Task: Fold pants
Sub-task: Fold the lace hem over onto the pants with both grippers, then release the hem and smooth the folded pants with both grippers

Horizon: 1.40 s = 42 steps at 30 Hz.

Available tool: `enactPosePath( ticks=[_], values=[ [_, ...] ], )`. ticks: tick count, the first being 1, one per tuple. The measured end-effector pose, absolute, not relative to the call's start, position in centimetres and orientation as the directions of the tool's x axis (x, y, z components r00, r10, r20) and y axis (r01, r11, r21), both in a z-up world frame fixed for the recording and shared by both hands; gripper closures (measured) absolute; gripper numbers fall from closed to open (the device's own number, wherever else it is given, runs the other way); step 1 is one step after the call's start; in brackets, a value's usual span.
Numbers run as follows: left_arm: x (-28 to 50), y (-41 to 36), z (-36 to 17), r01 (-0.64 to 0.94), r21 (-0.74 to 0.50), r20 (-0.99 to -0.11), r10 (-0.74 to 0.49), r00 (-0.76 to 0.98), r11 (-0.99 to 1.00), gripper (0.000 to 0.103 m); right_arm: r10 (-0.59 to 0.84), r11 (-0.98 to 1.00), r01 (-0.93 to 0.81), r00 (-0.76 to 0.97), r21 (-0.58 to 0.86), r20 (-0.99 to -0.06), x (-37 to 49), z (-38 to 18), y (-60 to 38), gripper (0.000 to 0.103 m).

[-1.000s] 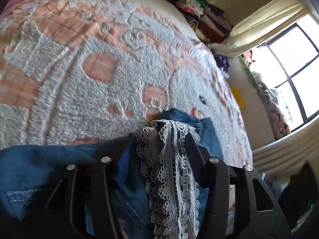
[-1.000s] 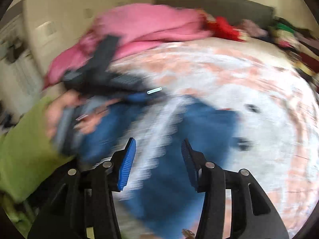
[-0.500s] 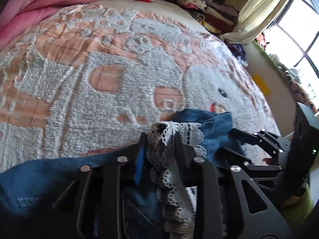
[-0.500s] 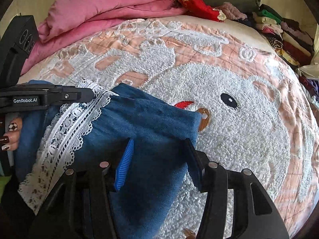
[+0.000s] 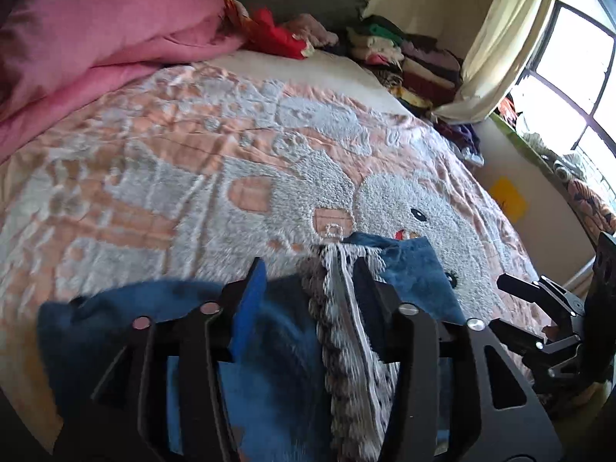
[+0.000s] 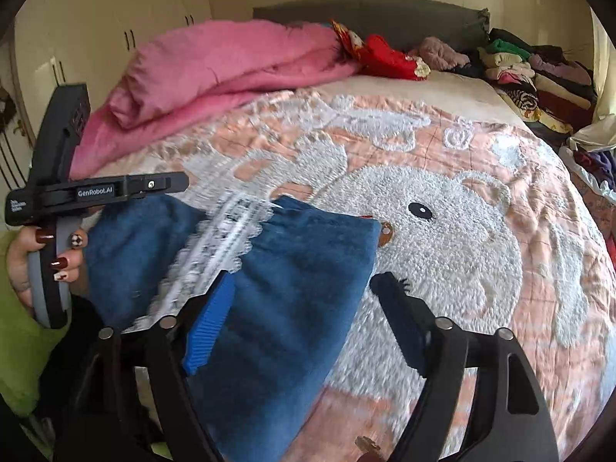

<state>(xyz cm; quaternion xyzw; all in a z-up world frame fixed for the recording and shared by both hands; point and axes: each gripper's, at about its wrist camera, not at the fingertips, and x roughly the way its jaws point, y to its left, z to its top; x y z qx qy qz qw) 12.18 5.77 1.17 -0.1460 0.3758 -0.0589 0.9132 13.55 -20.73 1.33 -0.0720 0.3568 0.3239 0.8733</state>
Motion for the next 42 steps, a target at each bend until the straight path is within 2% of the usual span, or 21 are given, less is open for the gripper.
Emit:
enactPosePath(
  ticks=[2, 5, 8, 15, 16, 19, 20, 23, 27, 29, 32, 33, 34, 35, 37, 38, 40, 42],
  values=[
    [10.4, 6.0, 1.5, -0.015, -0.307, -0.678, -0.208, 0.705, 0.951, 0.049, 0.523, 0.776, -0.621, 0.539, 0.109, -0.660, 12.6, 1.8, -20.9, 0.018],
    [8.5, 5.6, 1.4, -0.015, -0.296, -0.705, -0.209, 0.677, 0.955, 0.031, 0.540, 0.765, -0.635, 0.537, 0.111, -0.648, 11.3, 2.2, -21.0, 0.016],
    [7.1, 5.3, 0.7, -0.025, -0.296, -0.737, -0.212, 0.642, 0.955, 0.028, 0.542, 0.762, -0.639, 0.546, 0.101, -0.639, 10.3, 2.4, -21.1, 0.016],
    [4.1, 4.4, -0.8, -0.032, -0.339, -0.774, -0.259, 0.578, 0.940, 0.027, 0.550, 0.759, -0.642, 0.544, 0.108, -0.633, 8.9, 2.1, -21.6, 0.016],
    [3.7, 4.2, -1.0, -0.031, -0.345, -0.777, -0.267, 0.570, 0.938, 0.029, 0.545, 0.760, -0.642, 0.546, 0.100, -0.636, 8.6, 2.0, -21.7, 0.016],
    [3.2, 3.5, -1.9, -0.034, -0.381, -0.784, -0.303, 0.541, 0.924, 0.053, 0.541, 0.756, -0.649, 0.543, 0.088, -0.642, 7.9, 1.4, -21.7, 0.016],
    [3.1, 3.3, -2.1, -0.032, -0.389, -0.786, -0.313, 0.533, 0.921, 0.060, 0.544, 0.751, -0.654, 0.536, 0.089, -0.645, 7.7, 1.2, -21.6, 0.020],
    [3.2, 2.7, -2.6, -0.031, -0.428, -0.789, -0.357, 0.500, 0.903, 0.063, 0.555, 0.732, -0.674, 0.507, 0.098, -0.659, 7.2, 0.5, -21.4, 0.034],
    [3.8, 2.1, -3.3, -0.050, -0.465, -0.791, -0.389, 0.473, 0.884, 0.059, 0.562, 0.719, -0.686, 0.475, 0.116, -0.677, 6.9, -0.4, -21.1, 0.036],
    [4.2, 1.6, -4.1, -0.068, -0.444, -0.810, -0.368, 0.456, 0.894, 0.047, 0.564, 0.717, -0.685, 0.466, 0.124, -0.682, 6.9, -0.8, -21.0, 0.036],
    [5.0, 0.8, -5.6, -0.095, -0.419, -0.839, -0.344, 0.422, 0.903, 0.049, 0.564, 0.719, -0.680, 0.454, 0.140, -0.690, 6.9, -1.3, -21.0, 0.036],
    [5.1, 0.4, -5.7, -0.089, -0.401, -0.845, -0.331, 0.420, 0.912, 0.052, 0.564, 0.720, -0.679, 0.452, 0.144, -0.691, 7.0, -1.4, -20.9, 0.036],
    [5.2, 0.0, -5.8, -0.079, -0.385, -0.848, -0.319, 0.423, 0.920, 0.072, 0.564, 0.720, -0.678, 0.447, 0.147, -0.695, 7.0, -1.6, -20.9, 0.036],
    [5.3, -0.1, -5.9, -0.068, -0.393, -0.843, -0.329, 0.426, 0.917, 0.085, 0.563, 0.720, -0.678, 0.445, 0.149, -0.696, 7.1, -1.7, -20.8, 0.036],
    [5.2, 0.0, -5.8, -0.067, -0.395, -0.840, -0.331, 0.429, 0.916, 0.089, 0.557, 0.723, -0.674, 0.438, 0.152, -0.706, 7.2, -2.1, -20.7, 0.036],
    [4.9, 0.1, -5.4, -0.054, -0.393, -0.837, -0.333, 0.433, 0.918, 0.092, 0.553, 0.725, -0.671, 0.433, 0.154, -0.712, 7.2, -2.2, -20.6, 0.039],
    [4.1, 0.3, -4.4, -0.034, -0.381, -0.830, -0.325, 0.453, 0.924, 0.094, 0.564, 0.718, -0.677, 0.429, 0.162, -0.706, 7.1, -1.8, -20.5, 0.045],
    [3.6, 0.6, -3.9, -0.024, -0.348, -0.832, -0.297, 0.468, 0.937, 0.094, 0.577, 0.708, -0.688, 0.435, 0.158, -0.691, 6.8, -1.1, -20.3, 0.045]
  ],
)
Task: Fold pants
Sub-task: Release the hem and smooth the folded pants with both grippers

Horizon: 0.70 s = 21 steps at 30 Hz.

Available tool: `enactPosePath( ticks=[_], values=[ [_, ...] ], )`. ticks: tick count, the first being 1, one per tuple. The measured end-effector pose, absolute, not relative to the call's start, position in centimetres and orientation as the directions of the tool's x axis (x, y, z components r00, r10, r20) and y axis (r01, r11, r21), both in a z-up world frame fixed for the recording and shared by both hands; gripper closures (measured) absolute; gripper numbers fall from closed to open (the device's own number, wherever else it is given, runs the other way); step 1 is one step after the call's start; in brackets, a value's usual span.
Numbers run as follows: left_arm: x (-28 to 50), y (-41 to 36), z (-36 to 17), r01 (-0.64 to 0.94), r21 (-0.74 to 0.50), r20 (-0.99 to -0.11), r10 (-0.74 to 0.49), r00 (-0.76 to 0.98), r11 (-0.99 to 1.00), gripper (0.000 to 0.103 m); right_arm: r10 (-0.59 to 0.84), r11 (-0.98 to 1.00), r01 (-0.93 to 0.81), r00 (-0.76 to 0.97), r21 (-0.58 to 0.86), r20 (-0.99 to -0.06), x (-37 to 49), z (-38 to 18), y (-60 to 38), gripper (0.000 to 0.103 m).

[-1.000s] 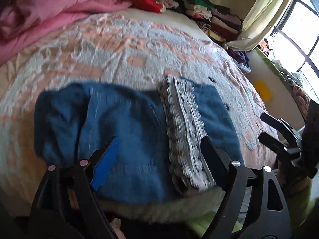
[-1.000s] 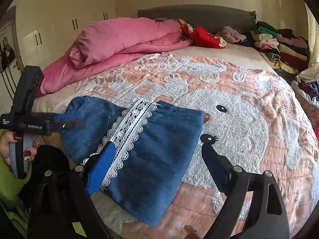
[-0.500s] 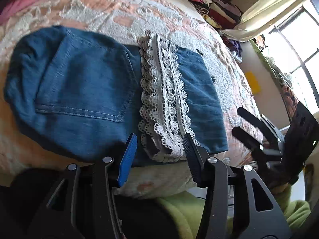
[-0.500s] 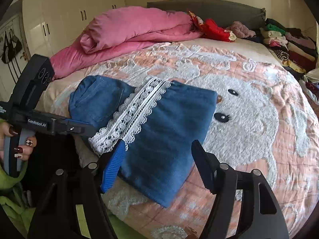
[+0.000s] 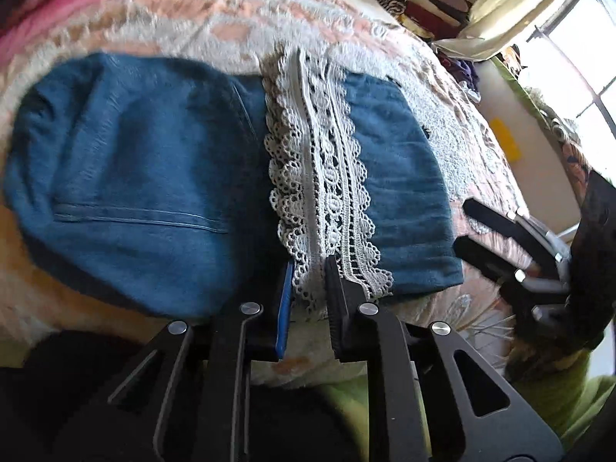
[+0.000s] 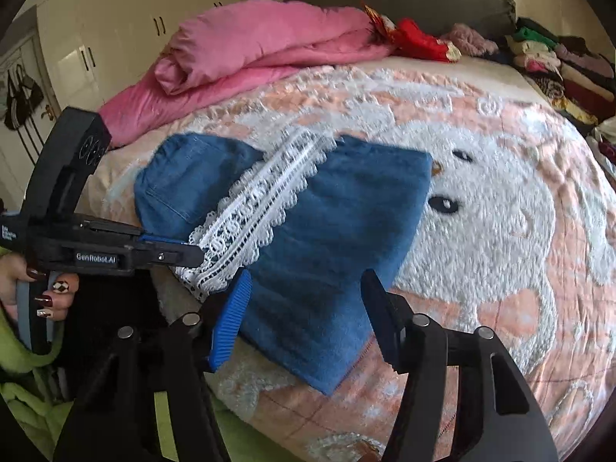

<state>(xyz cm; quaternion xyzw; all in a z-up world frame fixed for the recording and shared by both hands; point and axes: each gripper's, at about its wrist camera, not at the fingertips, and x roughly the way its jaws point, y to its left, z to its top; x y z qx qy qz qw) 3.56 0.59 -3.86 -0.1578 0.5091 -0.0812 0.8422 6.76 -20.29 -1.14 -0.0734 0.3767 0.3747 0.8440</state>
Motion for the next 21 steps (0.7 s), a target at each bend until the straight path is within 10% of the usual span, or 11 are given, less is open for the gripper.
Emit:
enactPosePath(
  ticks=[21],
  values=[
    [4.4, 0.2, -5.0, -0.027, -0.345, -0.847, -0.298, 0.440, 0.938, 0.077, 0.454, 0.749, -0.652, 0.382, 0.113, -0.805, 7.2, -5.6, -20.2, 0.051]
  ],
)
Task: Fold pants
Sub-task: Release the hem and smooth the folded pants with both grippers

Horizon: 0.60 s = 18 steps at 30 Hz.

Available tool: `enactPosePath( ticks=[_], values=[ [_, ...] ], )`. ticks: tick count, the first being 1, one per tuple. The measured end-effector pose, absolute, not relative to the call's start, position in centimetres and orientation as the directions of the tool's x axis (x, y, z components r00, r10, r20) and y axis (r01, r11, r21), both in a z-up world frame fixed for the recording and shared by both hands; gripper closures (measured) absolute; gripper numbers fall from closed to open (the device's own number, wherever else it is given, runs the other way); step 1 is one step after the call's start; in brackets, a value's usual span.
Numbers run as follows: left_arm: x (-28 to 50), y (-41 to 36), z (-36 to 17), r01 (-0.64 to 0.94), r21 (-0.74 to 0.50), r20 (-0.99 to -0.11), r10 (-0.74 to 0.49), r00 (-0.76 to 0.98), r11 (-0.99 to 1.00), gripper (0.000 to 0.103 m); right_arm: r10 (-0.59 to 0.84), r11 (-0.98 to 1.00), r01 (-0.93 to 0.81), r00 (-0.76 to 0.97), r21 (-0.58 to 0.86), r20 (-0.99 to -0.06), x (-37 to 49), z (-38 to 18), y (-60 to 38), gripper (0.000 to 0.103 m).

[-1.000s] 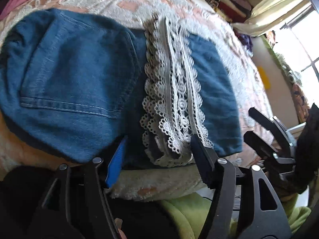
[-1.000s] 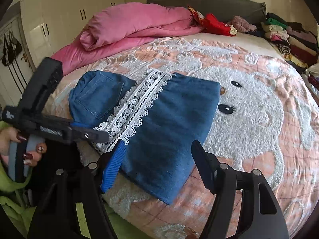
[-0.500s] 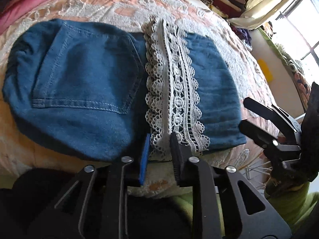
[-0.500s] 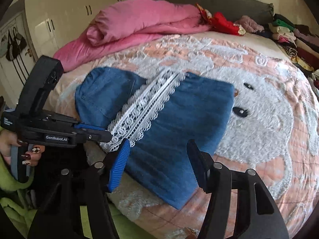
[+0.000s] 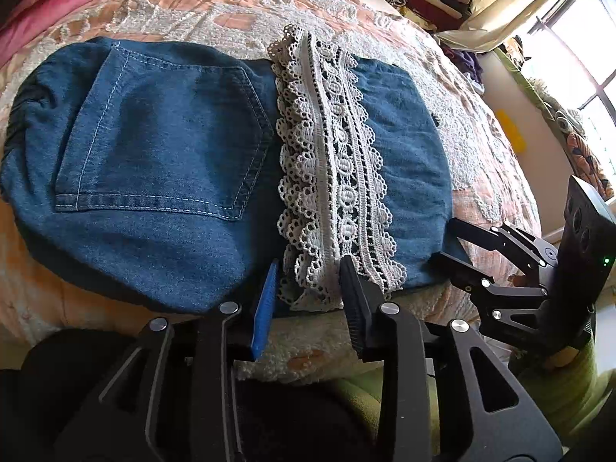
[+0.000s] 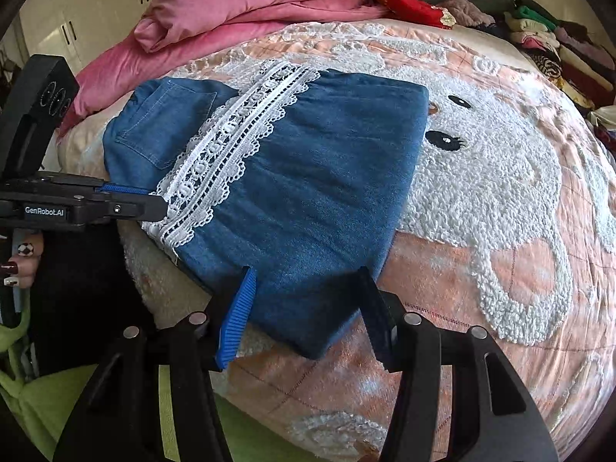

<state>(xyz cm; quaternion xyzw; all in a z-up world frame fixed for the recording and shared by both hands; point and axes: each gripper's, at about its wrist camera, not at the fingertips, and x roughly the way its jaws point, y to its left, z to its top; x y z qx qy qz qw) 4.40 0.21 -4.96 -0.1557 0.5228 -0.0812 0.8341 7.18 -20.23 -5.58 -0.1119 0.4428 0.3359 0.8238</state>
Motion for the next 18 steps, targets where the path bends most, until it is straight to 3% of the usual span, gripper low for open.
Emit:
enactPosePath(
  ticks=[9, 13, 18],
  values=[
    [4.3, 0.2, -4.5, -0.027, -0.319, -0.847, -0.272, 0.457, 0.948, 0.069, 0.470, 0.754, -0.643, 0.386, 0.134, -0.794, 7.1, -4.6, -20.6, 0.047],
    [4.1, 0.4, -4.3, -0.026, -0.312, -0.845, -0.265, 0.465, 0.950, 0.065, 0.479, 0.759, -0.635, 0.393, 0.145, -0.785, 7.0, -4.1, -20.9, 0.041],
    [3.8, 0.5, -3.9, -0.022, -0.302, -0.842, -0.255, 0.474, 0.953, 0.062, 0.481, 0.773, -0.618, 0.417, 0.148, -0.771, 6.8, -3.4, -21.5, 0.024]
  ],
)
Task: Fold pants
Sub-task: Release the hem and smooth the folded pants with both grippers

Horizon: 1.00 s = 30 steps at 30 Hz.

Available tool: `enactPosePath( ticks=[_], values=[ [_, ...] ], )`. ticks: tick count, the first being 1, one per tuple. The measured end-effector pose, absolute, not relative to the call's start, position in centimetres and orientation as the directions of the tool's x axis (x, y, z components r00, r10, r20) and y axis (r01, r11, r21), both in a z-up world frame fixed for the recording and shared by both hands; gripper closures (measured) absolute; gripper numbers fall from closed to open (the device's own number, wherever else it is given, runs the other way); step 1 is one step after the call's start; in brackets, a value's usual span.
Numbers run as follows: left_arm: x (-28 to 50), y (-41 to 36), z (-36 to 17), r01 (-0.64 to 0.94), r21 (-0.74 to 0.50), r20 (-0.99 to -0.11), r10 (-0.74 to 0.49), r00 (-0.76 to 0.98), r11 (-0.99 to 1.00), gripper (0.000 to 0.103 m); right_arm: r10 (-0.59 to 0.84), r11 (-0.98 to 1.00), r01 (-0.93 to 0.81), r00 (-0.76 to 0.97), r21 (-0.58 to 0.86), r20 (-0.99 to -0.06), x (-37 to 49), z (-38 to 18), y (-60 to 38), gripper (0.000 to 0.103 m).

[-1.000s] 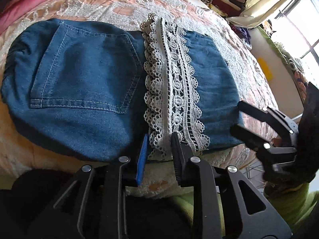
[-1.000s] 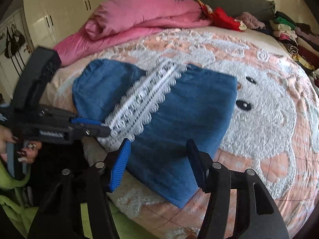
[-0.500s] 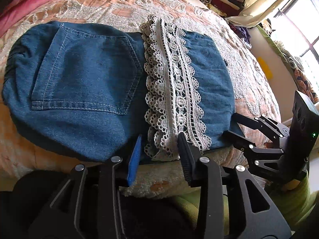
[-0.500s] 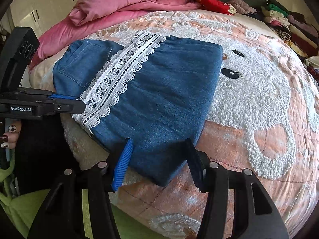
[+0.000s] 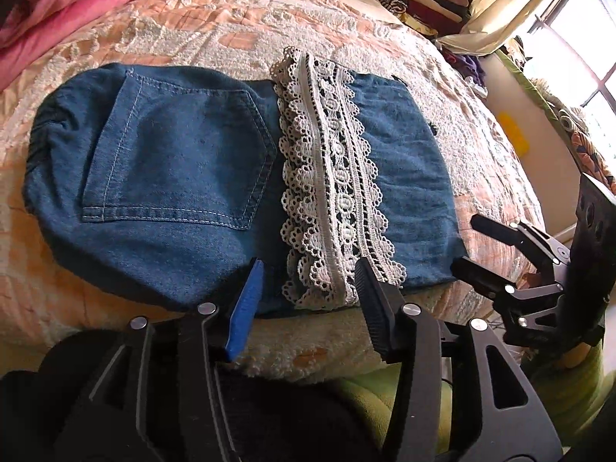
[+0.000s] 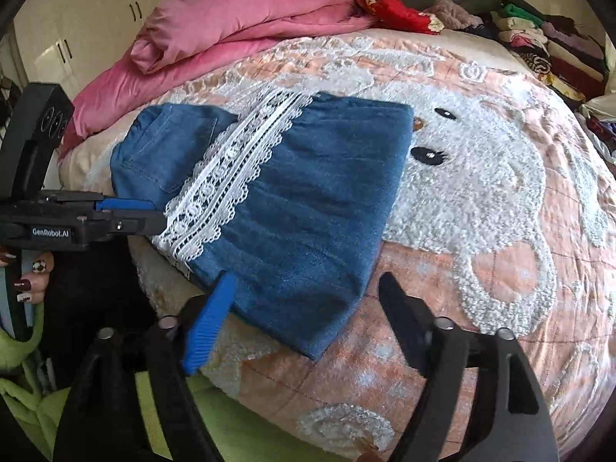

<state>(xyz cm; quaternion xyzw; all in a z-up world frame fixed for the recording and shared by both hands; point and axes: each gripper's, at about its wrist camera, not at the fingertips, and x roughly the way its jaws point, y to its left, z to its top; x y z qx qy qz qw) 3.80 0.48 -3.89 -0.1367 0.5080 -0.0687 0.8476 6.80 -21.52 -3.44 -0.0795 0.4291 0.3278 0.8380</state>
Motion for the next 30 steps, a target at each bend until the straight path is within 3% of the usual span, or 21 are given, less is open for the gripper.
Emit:
enactPosePath(
  ticks=[7, 13, 17, 25, 30],
  values=[
    [3.4, 0.7, -3.1, -0.025, -0.291, -0.836, -0.242, 0.492, 0.956, 0.045, 0.472, 0.788, -0.601, 0.446, 0.137, -0.760, 6.7, -2.7, -22.0, 0.012],
    [3.1, 0.8, -2.6, -0.032, -0.269, -0.839, -0.218, 0.499, 0.963, 0.033, 0.463, 0.794, -0.596, 0.464, 0.120, -0.755, 6.6, -2.3, -22.1, 0.007],
    [2.8, 0.9, -2.0, -0.040, -0.239, -0.837, -0.185, 0.516, 0.970, 0.019, 0.465, 0.795, -0.596, 0.478, 0.115, -0.745, 6.5, -1.7, -22.0, 0.005],
    [2.2, 2.0, -0.7, -0.075, -0.192, -0.822, -0.118, 0.558, 0.979, 0.010, 0.480, 0.790, -0.605, 0.509, 0.101, -0.714, 6.3, 0.1, -21.6, 0.005],
    [1.7, 3.2, 0.2, -0.111, -0.162, -0.806, -0.067, 0.588, 0.980, 0.010, 0.499, 0.786, -0.609, 0.523, 0.106, -0.691, 6.8, 1.6, -20.9, 0.005]
  ],
)
